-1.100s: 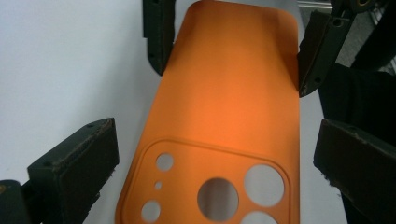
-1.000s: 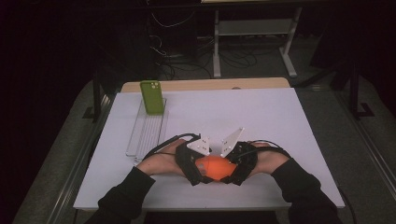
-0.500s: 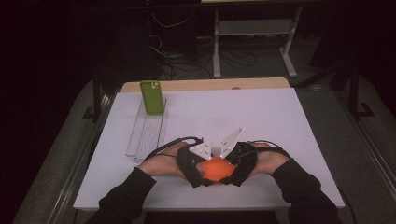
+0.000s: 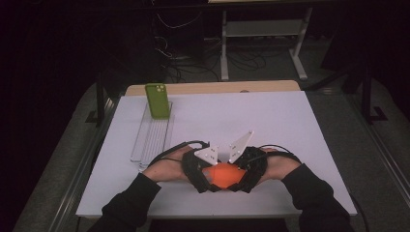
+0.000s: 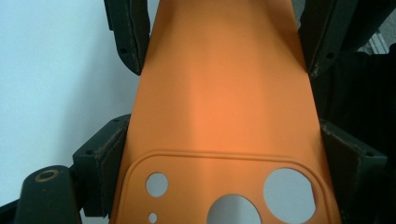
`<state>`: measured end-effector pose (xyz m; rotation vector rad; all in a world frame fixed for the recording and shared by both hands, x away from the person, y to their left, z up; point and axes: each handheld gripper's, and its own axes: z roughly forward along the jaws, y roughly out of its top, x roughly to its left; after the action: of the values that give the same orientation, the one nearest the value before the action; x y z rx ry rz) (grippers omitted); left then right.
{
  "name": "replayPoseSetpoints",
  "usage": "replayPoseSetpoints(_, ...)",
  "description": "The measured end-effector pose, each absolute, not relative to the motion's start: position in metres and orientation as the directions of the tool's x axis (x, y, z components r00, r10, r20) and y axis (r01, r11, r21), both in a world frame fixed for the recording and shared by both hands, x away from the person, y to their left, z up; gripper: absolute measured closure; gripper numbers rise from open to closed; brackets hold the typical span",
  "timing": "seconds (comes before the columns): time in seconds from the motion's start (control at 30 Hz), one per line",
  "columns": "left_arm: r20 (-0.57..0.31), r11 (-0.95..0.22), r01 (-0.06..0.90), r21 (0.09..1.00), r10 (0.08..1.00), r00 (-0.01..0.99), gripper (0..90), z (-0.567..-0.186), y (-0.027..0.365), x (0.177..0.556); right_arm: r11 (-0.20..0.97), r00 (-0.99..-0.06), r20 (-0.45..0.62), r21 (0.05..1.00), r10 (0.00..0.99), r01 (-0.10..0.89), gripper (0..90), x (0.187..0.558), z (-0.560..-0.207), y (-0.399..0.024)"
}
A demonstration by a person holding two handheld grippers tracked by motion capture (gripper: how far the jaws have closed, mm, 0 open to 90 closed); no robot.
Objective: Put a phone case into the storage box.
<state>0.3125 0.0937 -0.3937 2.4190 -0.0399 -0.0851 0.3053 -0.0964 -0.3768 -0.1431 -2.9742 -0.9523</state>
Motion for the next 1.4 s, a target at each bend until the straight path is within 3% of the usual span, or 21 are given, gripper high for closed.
replayPoseSetpoints(0.37,-0.057,-0.745,0.039,0.666,0.002,0.998,15.2,-0.394,0.096,0.315,0.772,-0.988,0.053,0.619,0.142,0.144,12.6,0.31,-0.371,-0.113)
replayPoseSetpoints(0.7,-0.031,-0.748,0.126,0.652,0.14,0.99,15.1,-0.395,0.098,0.325,0.679,-0.933,0.023,0.679,0.359,0.278,11.9,0.325,-0.368,-0.148)
replayPoseSetpoints(0.77,-0.024,-0.747,0.15,0.647,0.177,0.984,15.1,-0.396,0.098,0.326,0.629,-0.895,0.057,0.692,0.442,0.355,11.9,0.327,-0.37,-0.156)
replayPoseSetpoints(1.03,-0.007,-0.701,0.286,0.654,0.372,0.928,15.2,-0.395,0.098,0.334,0.458,-0.782,0.117,0.754,0.612,0.471,9.8,0.33,-0.38,-0.174)
replayPoseSetpoints(1.4,-0.011,-0.655,0.343,0.673,0.455,0.891,15.1,-0.389,0.109,0.341,0.345,-0.682,0.109,0.798,0.723,0.494,3.2,0.32,-0.398,-0.162)
